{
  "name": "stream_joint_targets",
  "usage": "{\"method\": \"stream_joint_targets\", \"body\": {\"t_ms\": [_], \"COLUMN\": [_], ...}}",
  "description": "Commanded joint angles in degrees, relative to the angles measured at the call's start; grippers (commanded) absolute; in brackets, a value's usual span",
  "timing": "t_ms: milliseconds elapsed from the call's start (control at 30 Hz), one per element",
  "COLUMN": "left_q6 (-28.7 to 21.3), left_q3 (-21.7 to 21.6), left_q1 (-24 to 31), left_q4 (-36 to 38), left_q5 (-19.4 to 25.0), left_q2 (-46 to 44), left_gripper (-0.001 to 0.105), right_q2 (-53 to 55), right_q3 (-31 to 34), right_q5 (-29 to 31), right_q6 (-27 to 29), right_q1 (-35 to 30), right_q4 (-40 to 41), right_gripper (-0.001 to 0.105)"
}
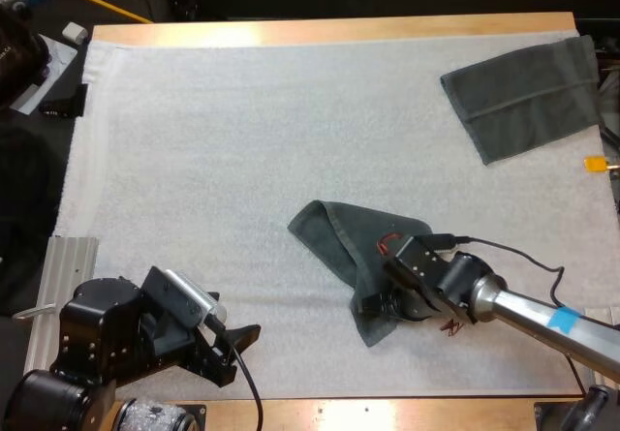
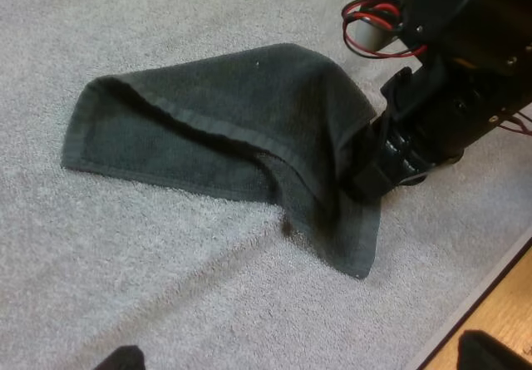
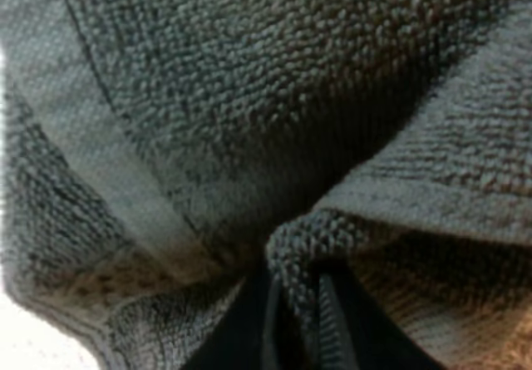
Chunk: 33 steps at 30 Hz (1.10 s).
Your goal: Pick towel from pile, fold and stack
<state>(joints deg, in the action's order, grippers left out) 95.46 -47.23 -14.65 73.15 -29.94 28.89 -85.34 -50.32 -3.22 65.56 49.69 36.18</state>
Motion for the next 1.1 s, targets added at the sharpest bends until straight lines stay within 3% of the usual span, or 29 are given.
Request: {"method": "stream_joint_targets", "body": {"t_ms": [0,367,500,667,767,900,933,1000,1067], "left_q6": [0.1,-0.1,-0.2,0.4,0.4,0.2,0.2,0.1,0.0], "left_q3": [-0.4,-0.2,-0.3,-0.3,-0.4,-0.4,-0.4,-0.4,-0.4], "left_q1": [-0.3,-0.2,-0.2,-0.4,-0.3,-0.3,-0.3,-0.3,-0.3], "left_q4": [-0.1,-0.2,-0.3,-0.4,-0.4,-0.4,-0.4,-0.4,-0.5], "left_q5": [-0.7,-0.5,-0.5,-0.5,-0.6,-0.6,-0.7,-0.8,-0.7], "left_q2": [0.0,-0.1,0.0,0.3,0.2,0.4,0.4,0.3,0.3], "left_gripper": [0.070,0.071,0.070,0.071,0.071,0.071,0.071,0.071,0.071], "right_q2": [2.3,3.7,2.7,0.6,-1.2,-1.9,-1.9,-1.8,-1.2], "right_q3": [-1.0,-12.8,-13.3,-14.5,-15.6,-17.2,-17.8,-18.7,-19.2], "right_q5": [1.3,13.4,13.7,12.2,11.4,9.7,9.3,8.7,9.0], "right_q6": [1.1,8.3,8.4,7.3,6.9,7.5,8.0,9.1,10.8], "right_q1": [0.1,-1.7,-5.6,-5.9,-6.5,-6.9,-6.9,-6.9,-7.1], "right_q4": [-0.5,-2.4,-2.7,-3.1,-2.8,-2.3,-1.7,0.2,3.1], "right_gripper": [0.001,0.001,0.000,0.001,0.019,0.066,0.074,0.078,0.073]}}
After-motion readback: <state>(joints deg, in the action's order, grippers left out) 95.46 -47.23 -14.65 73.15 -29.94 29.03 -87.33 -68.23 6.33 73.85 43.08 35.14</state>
